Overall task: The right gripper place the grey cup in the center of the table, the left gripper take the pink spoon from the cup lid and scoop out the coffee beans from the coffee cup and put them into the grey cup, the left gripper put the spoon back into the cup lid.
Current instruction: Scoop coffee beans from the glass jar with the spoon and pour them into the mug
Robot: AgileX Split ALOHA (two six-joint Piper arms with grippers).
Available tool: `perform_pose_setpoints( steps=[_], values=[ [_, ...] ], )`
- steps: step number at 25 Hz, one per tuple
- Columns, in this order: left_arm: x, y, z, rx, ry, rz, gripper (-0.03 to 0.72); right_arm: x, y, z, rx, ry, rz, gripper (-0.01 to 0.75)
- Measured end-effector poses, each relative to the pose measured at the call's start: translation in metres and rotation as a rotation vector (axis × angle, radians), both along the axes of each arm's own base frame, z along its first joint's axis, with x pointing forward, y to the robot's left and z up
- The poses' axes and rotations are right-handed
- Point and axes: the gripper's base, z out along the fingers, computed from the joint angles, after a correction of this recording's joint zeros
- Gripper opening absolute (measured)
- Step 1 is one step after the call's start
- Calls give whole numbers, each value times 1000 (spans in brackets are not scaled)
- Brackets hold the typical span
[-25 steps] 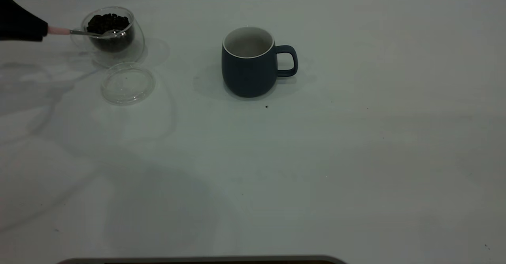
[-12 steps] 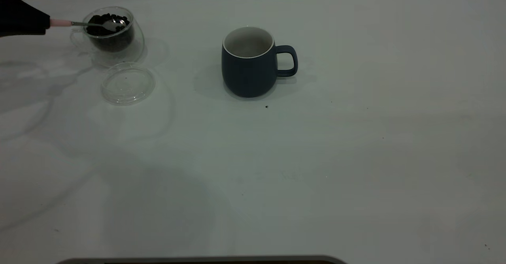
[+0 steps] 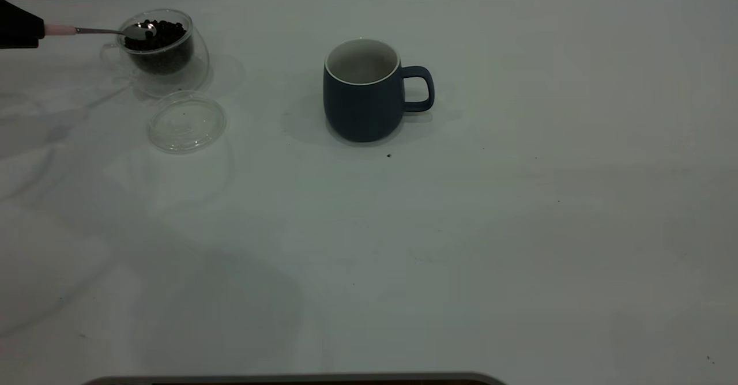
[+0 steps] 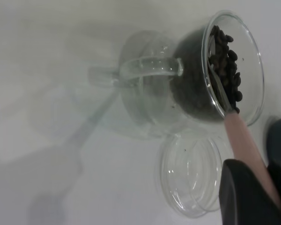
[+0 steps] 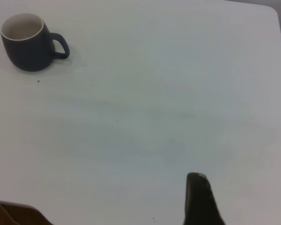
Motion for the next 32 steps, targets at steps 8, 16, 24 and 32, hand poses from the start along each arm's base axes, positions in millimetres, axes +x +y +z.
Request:
perform_pose_setpoints(
  steps=[8,16,24,32],
  values=[
    [-2,-2,-9,-33,23,-12,135,0,0,0,0,0,0,462],
    [-6,-7,-29,-103,76,-14,135,0,0,0,0,0,0,462],
    [-6,-9,-27,-138,76,-27,135,0,0,0,0,0,0,462],
    [-5,-9,-25,-161,66,-7,135,0,0,0,0,0,0,462]
  ],
)
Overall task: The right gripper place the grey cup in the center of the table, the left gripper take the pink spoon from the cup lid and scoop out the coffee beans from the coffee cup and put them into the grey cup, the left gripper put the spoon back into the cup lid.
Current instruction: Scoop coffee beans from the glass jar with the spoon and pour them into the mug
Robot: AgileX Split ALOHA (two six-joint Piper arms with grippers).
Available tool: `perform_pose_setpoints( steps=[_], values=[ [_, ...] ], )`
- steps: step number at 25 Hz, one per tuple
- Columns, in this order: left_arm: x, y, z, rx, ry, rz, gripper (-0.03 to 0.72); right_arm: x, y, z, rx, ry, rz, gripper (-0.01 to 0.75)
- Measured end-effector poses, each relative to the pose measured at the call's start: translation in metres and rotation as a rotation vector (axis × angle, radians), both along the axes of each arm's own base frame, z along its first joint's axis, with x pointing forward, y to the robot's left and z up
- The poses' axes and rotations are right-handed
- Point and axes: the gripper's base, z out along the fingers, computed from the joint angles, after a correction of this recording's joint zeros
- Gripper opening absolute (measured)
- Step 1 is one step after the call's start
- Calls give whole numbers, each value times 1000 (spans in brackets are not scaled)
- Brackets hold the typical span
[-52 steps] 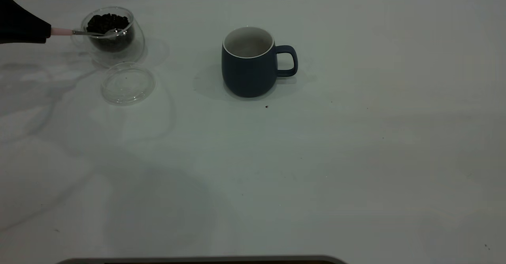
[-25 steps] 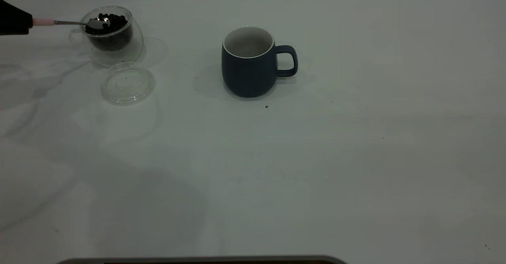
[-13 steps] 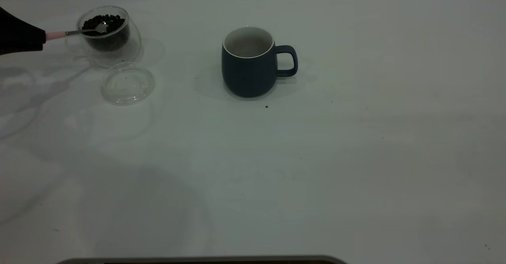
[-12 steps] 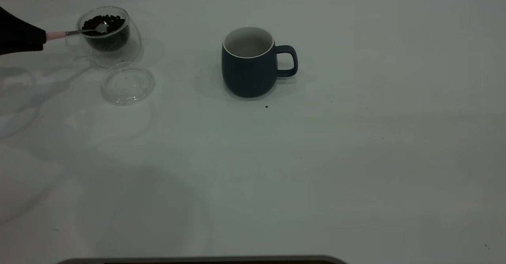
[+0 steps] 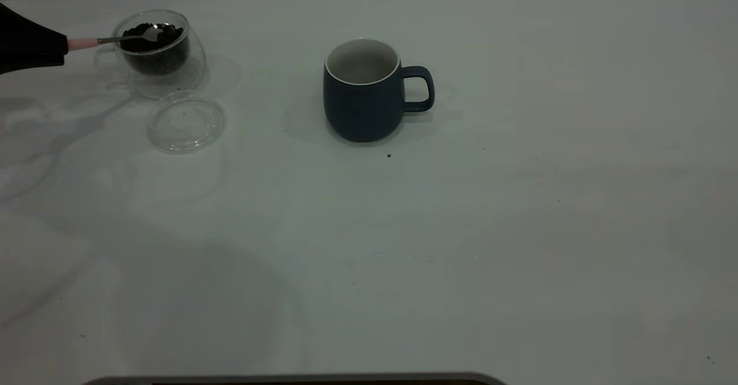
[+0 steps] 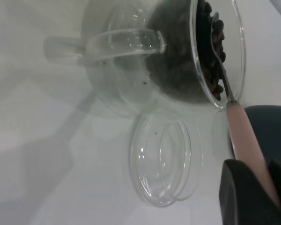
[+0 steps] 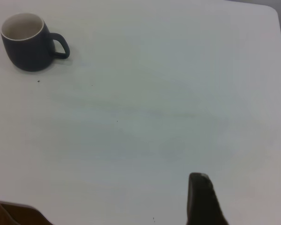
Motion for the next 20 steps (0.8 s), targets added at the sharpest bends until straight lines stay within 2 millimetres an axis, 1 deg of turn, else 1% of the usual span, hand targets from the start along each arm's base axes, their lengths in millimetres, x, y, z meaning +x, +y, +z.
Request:
perform_pose_setpoints(
  steps=[4,8,15,20],
  values=[
    [-1,1,1,-12,-1,-4,135,0,0,0,0,0,0,462],
    [-5,3,4,-60,-6,-20,135,0,0,0,0,0,0,462],
    [-15,23,9,-122,-12,2,135,0,0,0,0,0,0,462],
    [-18,22,13,-173,-18,-25,135,0,0,0,0,0,0,462]
  ],
)
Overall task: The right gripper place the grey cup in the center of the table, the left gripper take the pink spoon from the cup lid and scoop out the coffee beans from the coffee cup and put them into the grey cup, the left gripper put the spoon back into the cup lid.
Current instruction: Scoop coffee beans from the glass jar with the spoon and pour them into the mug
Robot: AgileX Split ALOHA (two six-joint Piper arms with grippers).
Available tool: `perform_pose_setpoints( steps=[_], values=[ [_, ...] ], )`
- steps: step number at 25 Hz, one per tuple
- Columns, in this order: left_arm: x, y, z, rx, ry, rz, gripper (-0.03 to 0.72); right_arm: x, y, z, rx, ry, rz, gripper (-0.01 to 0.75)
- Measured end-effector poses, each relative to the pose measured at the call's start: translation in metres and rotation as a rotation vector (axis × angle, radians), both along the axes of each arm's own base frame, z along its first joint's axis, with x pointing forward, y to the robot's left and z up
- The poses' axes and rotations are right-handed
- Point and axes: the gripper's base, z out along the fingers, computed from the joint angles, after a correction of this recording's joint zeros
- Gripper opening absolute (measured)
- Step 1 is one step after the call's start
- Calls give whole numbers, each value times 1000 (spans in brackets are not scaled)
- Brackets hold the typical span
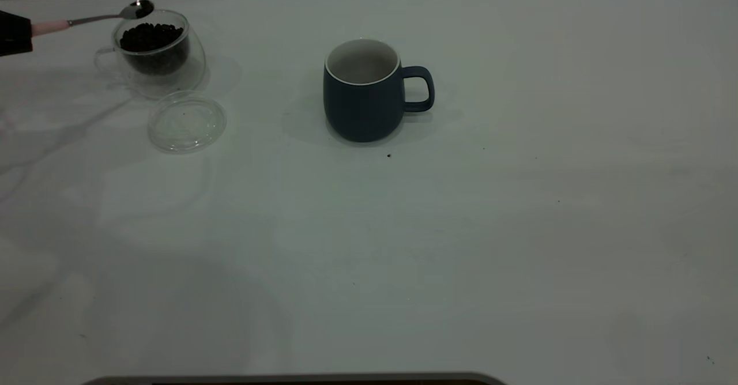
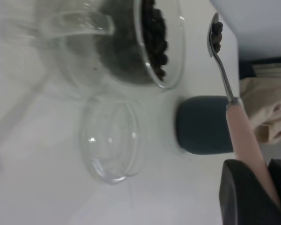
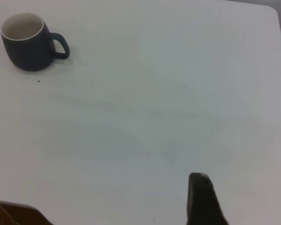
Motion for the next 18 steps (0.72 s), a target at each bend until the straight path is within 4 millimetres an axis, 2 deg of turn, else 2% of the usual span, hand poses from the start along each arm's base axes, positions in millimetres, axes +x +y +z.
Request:
perform_pose_setpoints(
  steps=[11,14,18],
  values=[
    [1,-4,0,-17,25,1,135,0,0,0,0,0,0,462],
    [5,-16,0,-18,27,-30,135,0,0,0,0,0,0,462],
    [13,-43,0,-17,29,-99,135,0,0,0,0,0,0,462]
  ],
)
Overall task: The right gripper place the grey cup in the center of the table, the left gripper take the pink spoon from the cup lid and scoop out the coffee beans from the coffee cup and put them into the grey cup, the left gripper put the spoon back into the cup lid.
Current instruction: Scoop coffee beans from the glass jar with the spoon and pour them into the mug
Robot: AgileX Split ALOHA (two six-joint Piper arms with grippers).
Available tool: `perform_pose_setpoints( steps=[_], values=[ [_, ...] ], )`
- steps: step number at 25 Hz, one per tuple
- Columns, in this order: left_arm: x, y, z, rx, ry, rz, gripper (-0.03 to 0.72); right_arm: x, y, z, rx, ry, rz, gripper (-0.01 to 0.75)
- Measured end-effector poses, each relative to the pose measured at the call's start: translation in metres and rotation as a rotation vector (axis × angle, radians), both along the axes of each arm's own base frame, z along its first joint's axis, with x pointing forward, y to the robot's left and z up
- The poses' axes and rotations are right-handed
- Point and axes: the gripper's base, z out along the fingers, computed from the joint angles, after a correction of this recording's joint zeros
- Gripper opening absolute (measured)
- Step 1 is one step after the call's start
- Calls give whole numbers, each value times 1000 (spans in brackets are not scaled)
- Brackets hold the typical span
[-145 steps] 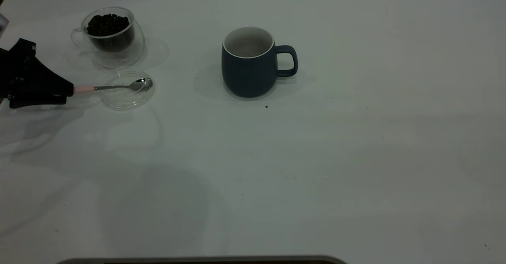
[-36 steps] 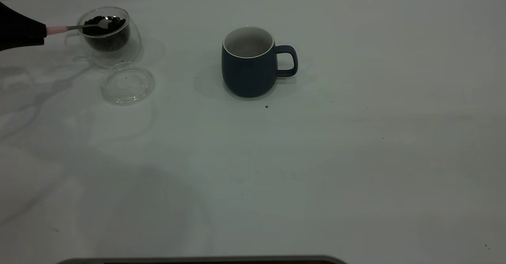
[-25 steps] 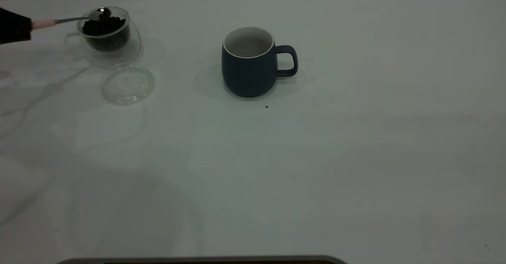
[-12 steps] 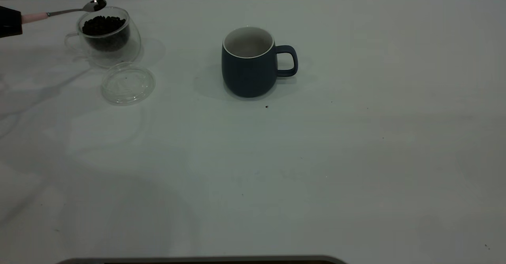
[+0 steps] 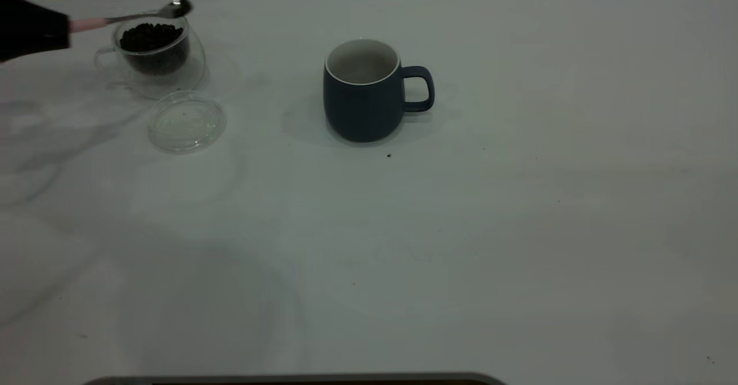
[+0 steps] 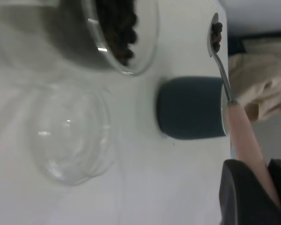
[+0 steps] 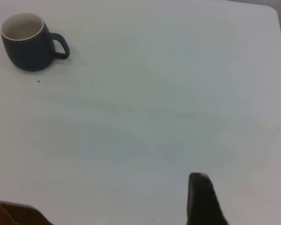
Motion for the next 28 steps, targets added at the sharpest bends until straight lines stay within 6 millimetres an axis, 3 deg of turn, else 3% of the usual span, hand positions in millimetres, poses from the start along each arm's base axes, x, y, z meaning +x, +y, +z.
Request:
perform_pose_setpoints(
  steps=[15,28],
  values=[
    [15,-91,2,-26,-9,-189,134,0,0,0,0,0,0,462],
    [14,-139,1,-2,-16,-294,134,0,0,0,0,0,0,462]
  ],
)
